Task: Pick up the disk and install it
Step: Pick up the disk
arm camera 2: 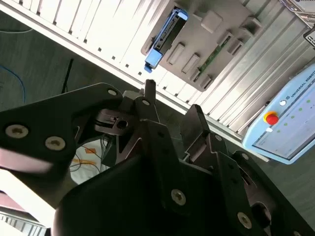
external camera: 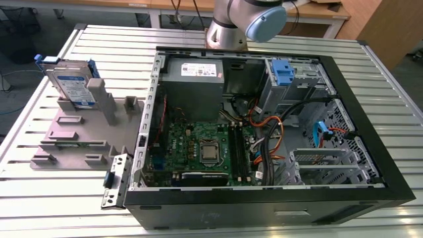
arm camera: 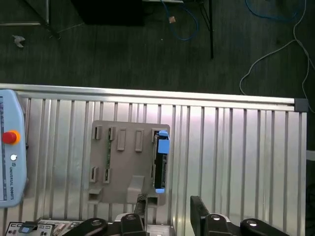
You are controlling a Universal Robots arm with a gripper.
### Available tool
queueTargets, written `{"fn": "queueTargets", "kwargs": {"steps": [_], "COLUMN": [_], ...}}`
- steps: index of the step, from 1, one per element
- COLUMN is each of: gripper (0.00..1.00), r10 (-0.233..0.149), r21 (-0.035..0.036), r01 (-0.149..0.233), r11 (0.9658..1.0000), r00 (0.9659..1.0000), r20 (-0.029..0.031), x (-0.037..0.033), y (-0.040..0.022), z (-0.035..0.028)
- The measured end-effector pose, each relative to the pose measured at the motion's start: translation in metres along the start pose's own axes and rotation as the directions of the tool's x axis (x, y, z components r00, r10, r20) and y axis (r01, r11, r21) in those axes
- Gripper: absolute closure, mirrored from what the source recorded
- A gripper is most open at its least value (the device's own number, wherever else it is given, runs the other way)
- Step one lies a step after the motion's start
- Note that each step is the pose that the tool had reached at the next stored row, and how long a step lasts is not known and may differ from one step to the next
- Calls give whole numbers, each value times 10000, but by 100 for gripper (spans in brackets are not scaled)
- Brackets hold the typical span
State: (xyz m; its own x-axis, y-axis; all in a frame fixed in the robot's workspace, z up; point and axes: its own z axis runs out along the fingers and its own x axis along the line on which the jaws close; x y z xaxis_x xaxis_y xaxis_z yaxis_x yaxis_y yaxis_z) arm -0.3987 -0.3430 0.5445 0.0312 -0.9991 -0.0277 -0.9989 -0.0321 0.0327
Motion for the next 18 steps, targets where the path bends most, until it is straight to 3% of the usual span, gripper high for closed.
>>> {"fn": "queueTargets", "kwargs": {"steps": [18], "gripper": [53], "r10": [154], "r21": [4], "r01": [-154], "r11": [9999], "r00": [9999], "r20": [5], "x": [9], "y": [-11], "z": [328]}}
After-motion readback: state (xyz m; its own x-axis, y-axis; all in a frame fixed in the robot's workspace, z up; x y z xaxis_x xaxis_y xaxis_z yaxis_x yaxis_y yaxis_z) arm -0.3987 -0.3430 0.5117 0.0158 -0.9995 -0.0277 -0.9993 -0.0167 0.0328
